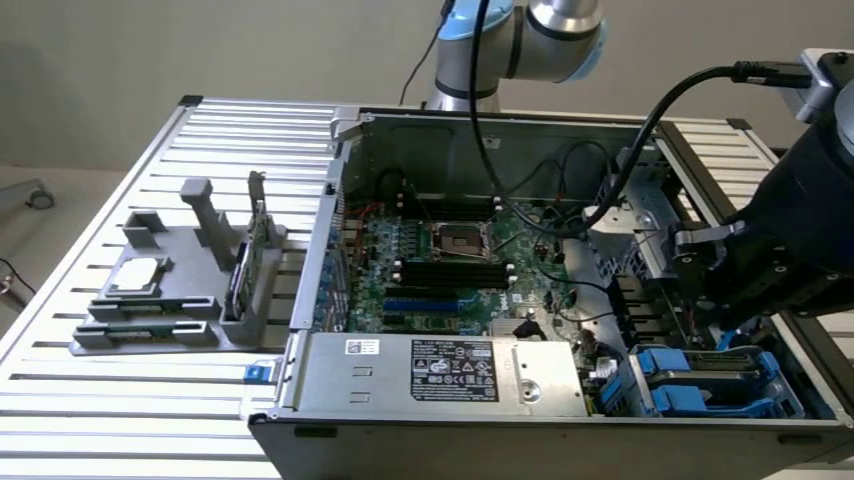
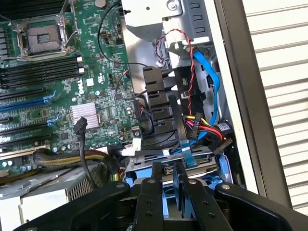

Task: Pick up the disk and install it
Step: 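Insert the first disk wire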

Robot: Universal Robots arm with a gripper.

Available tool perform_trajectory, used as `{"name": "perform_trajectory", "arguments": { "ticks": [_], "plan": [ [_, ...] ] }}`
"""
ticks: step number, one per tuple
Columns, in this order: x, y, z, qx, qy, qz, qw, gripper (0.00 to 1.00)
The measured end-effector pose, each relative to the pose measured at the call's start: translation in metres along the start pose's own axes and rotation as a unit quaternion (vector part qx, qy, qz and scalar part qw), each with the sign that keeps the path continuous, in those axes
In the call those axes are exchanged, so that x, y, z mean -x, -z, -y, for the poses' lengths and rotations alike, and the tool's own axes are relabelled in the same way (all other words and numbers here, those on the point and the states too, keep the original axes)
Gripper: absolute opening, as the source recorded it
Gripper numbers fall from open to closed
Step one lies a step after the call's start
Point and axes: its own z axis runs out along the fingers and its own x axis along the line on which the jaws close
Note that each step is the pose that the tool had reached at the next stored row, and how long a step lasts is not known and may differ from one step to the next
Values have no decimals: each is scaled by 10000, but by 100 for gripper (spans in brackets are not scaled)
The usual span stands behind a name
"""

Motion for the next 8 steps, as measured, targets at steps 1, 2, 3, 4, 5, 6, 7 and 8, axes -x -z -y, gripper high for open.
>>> {"name": "perform_trajectory", "arguments": {
  "ticks": [1, 2, 3, 4, 5, 6, 7, 8],
  "plan": [
    [6, 0, -2, 3, -32, 4, 10000, 24],
    [13, -1, -3, 7, -57, 8, 10000, 24],
    [23, -2, -5, 10, -79, 10, 10000, 24],
    [34, -4, -8, 12, -99, 13, 9999, 24],
    [45, -5, -10, 12, -119, 17, 9999, 24],
    [55, -6, -13, 10, -138, 20, 9999, 24],
    [66, -7, -15, 9, -156, 23, 9999, 24],
    [78, -8, -17, 9, -175, 26, 9998, 24]
  ]
}}
